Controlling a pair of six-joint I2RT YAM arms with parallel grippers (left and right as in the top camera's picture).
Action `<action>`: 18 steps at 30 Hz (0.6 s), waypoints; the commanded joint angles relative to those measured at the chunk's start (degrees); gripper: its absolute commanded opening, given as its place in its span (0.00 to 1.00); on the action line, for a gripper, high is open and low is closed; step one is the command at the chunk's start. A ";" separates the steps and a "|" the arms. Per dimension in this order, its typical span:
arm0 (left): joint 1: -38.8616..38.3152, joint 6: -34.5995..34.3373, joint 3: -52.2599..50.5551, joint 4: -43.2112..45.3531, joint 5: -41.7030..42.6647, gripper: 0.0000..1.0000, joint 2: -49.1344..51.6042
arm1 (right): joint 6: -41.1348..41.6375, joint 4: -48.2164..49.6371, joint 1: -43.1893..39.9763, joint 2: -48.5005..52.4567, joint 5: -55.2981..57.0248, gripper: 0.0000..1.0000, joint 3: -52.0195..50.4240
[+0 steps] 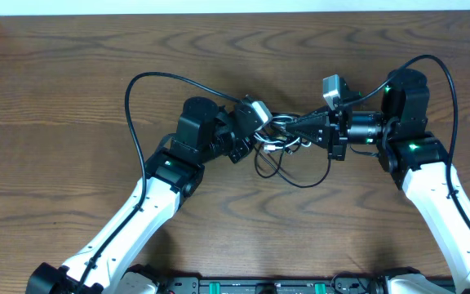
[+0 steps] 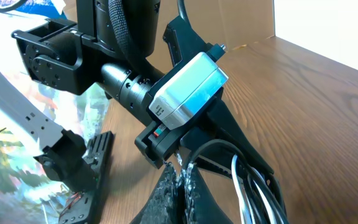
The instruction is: Untangle cables
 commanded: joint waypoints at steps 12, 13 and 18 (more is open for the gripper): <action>0.11 -0.33 0.90 0.42 -0.42 0.08 -1.95 | 11.82 -4.44 -1.73 -1.11 32.96 0.76 0.15; 0.11 -0.35 0.90 0.42 -1.16 0.07 -1.95 | 11.82 -5.18 -2.05 -1.11 34.07 0.76 0.15; 0.11 -0.35 0.90 -1.27 -3.04 0.07 -1.95 | 11.76 -9.62 -4.37 -1.11 39.43 0.78 0.15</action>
